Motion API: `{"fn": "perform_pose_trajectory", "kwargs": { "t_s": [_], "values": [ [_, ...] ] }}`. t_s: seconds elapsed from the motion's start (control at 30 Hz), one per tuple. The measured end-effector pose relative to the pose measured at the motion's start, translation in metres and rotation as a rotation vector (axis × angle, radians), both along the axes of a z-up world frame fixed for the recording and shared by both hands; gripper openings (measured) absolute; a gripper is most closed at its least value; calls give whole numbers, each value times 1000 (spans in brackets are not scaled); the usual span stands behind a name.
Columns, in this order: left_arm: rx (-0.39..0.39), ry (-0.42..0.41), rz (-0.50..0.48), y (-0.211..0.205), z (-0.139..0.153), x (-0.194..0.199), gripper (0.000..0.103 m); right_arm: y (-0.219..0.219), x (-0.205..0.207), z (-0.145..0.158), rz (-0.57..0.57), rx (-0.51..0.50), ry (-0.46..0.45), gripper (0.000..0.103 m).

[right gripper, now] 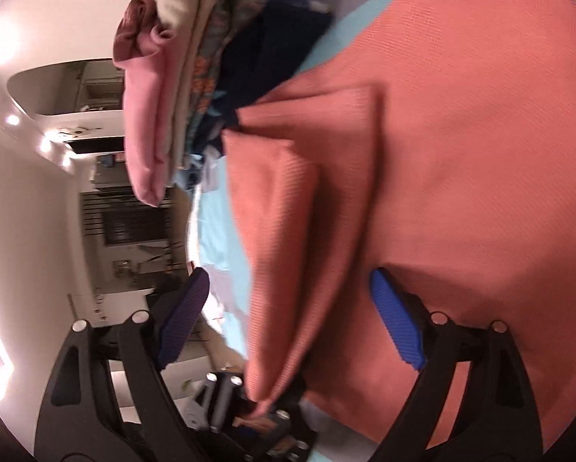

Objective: Fold small clothes

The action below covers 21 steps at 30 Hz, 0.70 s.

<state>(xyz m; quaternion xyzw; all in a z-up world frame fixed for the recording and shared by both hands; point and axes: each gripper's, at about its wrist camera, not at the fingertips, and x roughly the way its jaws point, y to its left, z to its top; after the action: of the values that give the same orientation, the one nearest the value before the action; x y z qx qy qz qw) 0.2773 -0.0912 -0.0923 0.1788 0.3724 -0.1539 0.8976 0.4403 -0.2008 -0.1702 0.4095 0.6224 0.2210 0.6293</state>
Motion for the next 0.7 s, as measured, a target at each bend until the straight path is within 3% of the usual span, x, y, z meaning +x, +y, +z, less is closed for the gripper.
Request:
{"fn": "perform_pose_trajectory", "kwargs": {
  "t_s": [0.2,0.3,0.47,0.7],
  "values": [
    [-63,19,17,12,7,3,19,30,9,-7,16,61,33,79],
    [-63,17,15,14,8,3,19,32,16,-5,-26,59,12,58],
    [-60,7,12,14,9,2,19,34,17,19,-18,-69,-96,9],
    [-107,-3,29,8,32,0,19,52,15,71,95,-216,-280,7]
  ]
}}
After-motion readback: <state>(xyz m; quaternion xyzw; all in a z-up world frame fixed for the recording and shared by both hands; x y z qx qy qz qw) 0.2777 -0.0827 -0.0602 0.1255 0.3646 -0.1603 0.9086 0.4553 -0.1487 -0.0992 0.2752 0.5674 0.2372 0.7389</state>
